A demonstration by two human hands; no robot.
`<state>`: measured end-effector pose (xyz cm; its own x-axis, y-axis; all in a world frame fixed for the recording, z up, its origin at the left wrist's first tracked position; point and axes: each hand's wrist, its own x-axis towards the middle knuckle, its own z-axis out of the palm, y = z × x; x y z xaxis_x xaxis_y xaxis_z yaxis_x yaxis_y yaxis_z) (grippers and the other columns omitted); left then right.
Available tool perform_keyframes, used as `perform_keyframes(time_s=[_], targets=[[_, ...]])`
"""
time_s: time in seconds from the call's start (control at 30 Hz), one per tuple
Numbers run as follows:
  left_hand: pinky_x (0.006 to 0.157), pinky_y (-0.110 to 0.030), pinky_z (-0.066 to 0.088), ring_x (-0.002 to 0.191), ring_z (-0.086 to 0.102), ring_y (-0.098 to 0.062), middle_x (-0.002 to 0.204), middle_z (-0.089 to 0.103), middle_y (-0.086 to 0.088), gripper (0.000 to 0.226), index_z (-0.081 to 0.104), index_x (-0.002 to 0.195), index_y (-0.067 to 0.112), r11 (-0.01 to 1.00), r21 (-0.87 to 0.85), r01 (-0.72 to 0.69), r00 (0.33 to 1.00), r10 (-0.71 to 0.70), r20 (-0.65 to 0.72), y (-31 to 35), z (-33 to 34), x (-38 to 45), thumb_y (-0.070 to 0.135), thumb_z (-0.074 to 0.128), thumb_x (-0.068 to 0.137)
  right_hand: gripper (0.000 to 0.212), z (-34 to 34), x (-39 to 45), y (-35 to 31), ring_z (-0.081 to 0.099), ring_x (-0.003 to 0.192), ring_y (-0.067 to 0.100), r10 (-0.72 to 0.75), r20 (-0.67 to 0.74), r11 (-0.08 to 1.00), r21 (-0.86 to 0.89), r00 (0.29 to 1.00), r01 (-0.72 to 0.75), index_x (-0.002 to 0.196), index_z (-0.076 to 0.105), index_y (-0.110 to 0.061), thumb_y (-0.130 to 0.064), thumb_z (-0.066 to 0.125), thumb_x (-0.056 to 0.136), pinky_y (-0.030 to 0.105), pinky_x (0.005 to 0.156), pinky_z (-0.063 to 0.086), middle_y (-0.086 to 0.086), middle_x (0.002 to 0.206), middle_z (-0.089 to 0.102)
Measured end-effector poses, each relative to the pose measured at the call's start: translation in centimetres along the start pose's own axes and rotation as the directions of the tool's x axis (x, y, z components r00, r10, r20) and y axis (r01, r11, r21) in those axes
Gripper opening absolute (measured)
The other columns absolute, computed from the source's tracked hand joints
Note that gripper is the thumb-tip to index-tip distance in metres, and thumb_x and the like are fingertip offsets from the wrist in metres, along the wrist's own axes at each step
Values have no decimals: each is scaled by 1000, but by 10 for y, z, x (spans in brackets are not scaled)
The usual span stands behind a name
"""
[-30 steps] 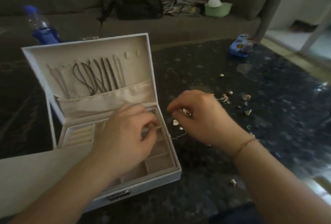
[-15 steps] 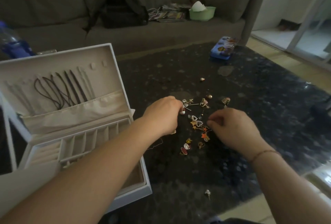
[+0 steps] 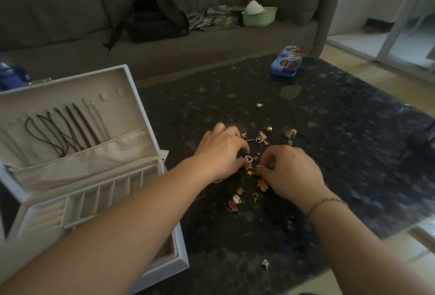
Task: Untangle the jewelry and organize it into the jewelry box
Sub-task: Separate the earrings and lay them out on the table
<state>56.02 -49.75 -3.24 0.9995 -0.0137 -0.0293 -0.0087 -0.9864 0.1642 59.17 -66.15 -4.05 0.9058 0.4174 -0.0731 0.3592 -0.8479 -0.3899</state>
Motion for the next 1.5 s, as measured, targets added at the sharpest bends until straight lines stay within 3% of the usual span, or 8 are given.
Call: perform_keyframes(time_s=[0.17,0.37,0.53,0.77,0.93,1.07,1.2,1.5], targets=[[101,-41,39,114,39,-14,113,52,12,25,68,110,37,998,-6,-60,998,59,-14,2,2,-1,52,63,91,8,-21,2,26,59,91,15,113,32,993,25,993,-114,81,65,-36,-39,66,89,32,68,55,-8,92,62],[98,-33,40,113,41,-8,115,52,15,27,65,114,40,978,45,-204,971,197,134,-11,-7,-5,54,60,91,3,-16,3,33,58,95,13,112,43,993,17,993,-113,90,67,-38,-38,63,91,34,77,58,-8,96,64],[87,-28,50,100,57,-9,110,57,10,20,68,113,29,974,-183,131,988,-143,-53,-27,-11,15,30,67,93,9,-18,6,33,58,95,13,115,31,993,36,993,-116,100,66,-37,-35,61,93,33,76,57,-7,99,64],[81,-25,49,95,61,-8,104,65,8,20,70,108,28,898,-319,305,951,-303,56,-33,-5,41,19,71,90,18,-21,7,30,58,104,16,94,-5,993,77,996,-93,111,64,-36,-35,62,93,33,78,56,-9,104,63],[73,-21,47,87,60,-5,94,64,9,18,69,93,30,916,-251,314,949,-295,113,-43,-10,42,13,72,89,20,-21,7,30,58,102,14,86,-3,992,94,996,-86,112,63,-35,-36,63,92,31,77,56,-10,104,63],[80,-25,52,93,63,-9,95,65,7,26,68,100,28,915,-251,317,941,-269,207,-51,-19,40,6,73,87,22,-22,6,29,58,106,15,81,3,989,124,997,-81,114,63,-34,-35,63,92,36,83,56,-9,102,63],[87,-29,54,95,63,-6,100,65,11,34,68,103,30,906,-320,275,951,-209,227,-56,-26,41,1,70,87,23,-22,7,26,57,106,15,69,16,988,134,997,-71,115,62,-34,-36,62,93,36,83,56,-12,97,61],[80,-22,55,86,69,-3,94,71,8,32,70,98,28,863,-459,212,967,-117,226,-54,-23,37,-2,68,87,23,-22,6,25,57,105,15,60,4,986,155,998,-60,115,63,-35,-36,63,92,35,83,56,-14,96,61]])
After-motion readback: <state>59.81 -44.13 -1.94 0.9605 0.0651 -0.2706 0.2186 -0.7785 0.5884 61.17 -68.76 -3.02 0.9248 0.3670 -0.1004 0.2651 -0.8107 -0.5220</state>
